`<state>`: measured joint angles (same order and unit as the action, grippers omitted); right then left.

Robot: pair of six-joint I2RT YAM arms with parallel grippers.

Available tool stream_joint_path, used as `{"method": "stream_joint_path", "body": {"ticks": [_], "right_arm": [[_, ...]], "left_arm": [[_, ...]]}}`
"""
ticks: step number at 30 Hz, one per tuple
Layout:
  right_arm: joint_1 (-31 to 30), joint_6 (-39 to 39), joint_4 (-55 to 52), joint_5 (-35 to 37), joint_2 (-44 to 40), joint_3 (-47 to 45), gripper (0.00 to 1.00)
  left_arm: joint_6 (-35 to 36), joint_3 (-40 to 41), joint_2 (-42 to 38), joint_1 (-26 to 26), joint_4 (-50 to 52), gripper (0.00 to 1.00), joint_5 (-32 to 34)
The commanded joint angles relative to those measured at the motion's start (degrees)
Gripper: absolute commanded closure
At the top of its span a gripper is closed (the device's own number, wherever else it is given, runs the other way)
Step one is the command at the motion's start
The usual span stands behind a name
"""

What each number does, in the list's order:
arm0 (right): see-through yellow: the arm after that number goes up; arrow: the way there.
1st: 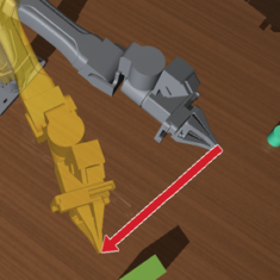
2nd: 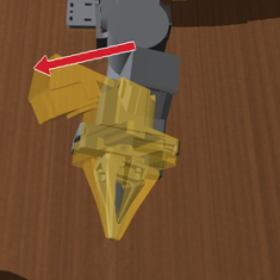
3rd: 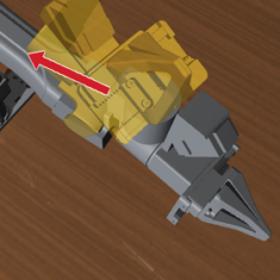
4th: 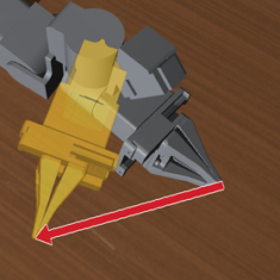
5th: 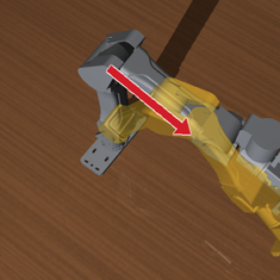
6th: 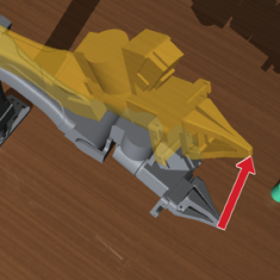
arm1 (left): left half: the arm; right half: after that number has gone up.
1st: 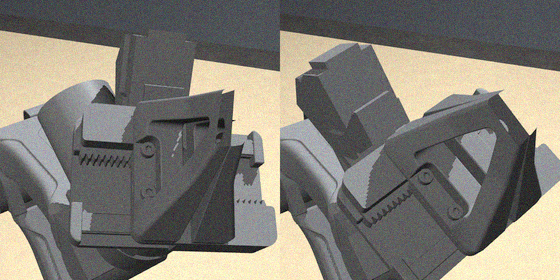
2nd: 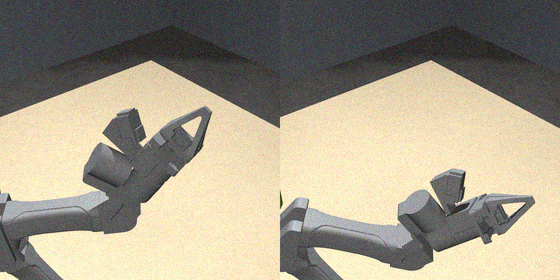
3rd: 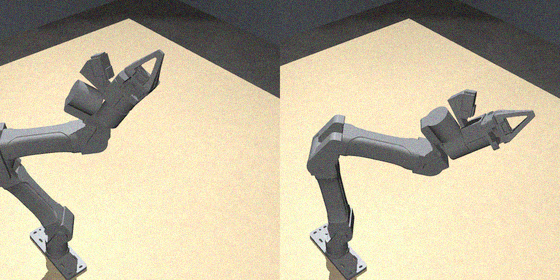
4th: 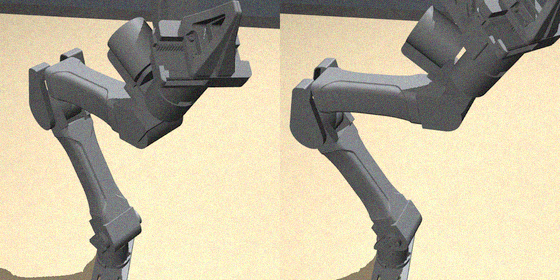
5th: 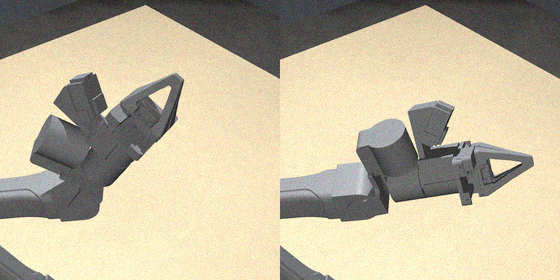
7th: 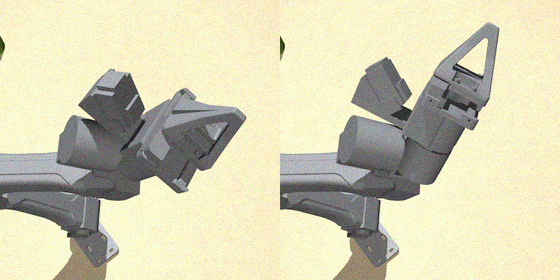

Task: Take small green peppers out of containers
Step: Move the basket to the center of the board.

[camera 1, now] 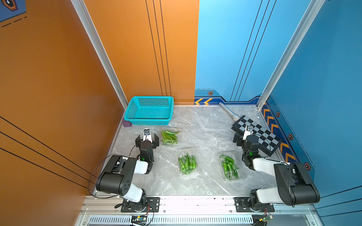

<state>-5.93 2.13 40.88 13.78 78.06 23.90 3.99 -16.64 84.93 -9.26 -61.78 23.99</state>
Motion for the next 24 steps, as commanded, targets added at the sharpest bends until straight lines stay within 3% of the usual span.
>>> {"method": "stream_joint_path", "body": {"ticks": [1,6,11,15,19,24], "right_arm": [[-2.37,-1.16,-13.61,0.75,-5.56,5.5,0.0],[-3.51,2.0,-25.93,0.92,-9.7,10.95,0.0],[-4.64,7.54,-36.03,-1.83,-12.34,15.58,0.0],[-7.06,11.21,-45.88,-8.35,-9.39,23.23,0.0],[-13.55,10.47,-52.62,-6.28,-5.03,29.62,0.0],[-17.28,14.04,-60.33,-6.99,1.07,38.26,0.0]], "left_arm": [[2.7,0.6,-6.51,-2.11,4.63,0.01,3.31],[2.47,0.13,-16.29,-3.69,13.04,0.01,5.94],[-5.34,-3.62,-24.87,-5.26,28.64,0.01,5.69],[-13.75,-10.17,-29.6,-5.83,46.94,0.01,2.16],[-18.12,-12.98,-33.32,-6.38,55.37,0.01,-0.83],[-22.04,-19.25,-33.38,-6.3,68.63,0.01,-6.05]]}}
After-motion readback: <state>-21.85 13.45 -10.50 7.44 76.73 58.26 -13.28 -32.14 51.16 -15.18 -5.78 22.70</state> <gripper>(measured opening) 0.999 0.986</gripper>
